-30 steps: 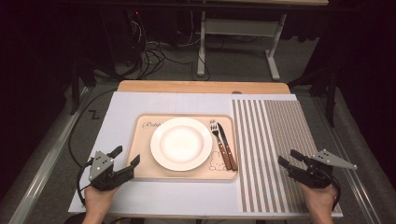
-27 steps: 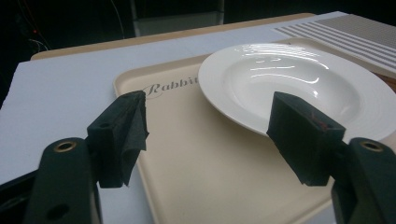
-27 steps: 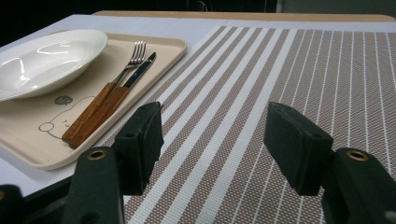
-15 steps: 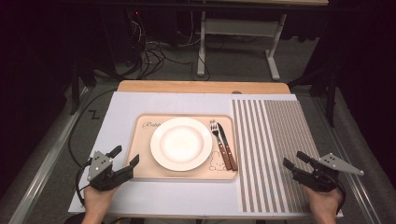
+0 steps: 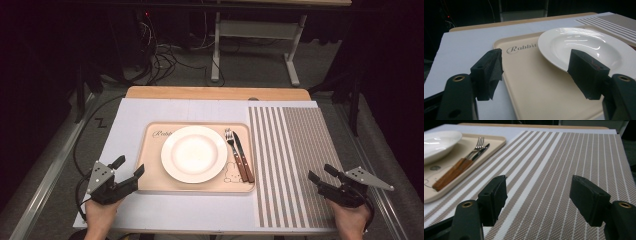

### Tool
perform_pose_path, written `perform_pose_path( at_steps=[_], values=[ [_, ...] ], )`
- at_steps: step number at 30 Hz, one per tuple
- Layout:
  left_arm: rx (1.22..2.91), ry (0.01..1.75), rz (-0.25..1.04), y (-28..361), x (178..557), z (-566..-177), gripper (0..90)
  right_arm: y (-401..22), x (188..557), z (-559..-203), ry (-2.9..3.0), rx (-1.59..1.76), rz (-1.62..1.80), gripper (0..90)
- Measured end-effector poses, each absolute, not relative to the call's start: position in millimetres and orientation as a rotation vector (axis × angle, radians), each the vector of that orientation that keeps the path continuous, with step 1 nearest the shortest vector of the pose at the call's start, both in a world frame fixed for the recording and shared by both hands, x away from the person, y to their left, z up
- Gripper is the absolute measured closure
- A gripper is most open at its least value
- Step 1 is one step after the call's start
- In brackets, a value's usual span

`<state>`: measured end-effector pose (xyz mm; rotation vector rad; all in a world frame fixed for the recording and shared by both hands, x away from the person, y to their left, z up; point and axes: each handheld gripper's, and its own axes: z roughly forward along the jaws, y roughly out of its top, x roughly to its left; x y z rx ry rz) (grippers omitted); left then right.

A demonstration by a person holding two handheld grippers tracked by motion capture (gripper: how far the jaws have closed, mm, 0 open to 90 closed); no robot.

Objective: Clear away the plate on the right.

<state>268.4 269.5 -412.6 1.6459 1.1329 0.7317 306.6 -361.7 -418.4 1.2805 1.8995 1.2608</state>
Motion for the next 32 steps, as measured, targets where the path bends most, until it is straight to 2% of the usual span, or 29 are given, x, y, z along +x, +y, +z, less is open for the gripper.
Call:
perform_pose_path(
  at_steps=[32],
  values=[
    [1.654, 1.148, 0.717, 274.2, 272.0, -417.1, 27.5, -367.2, 307.7, -421.3, 1.897, 1.289, 1.336, 26.8]
  ],
)
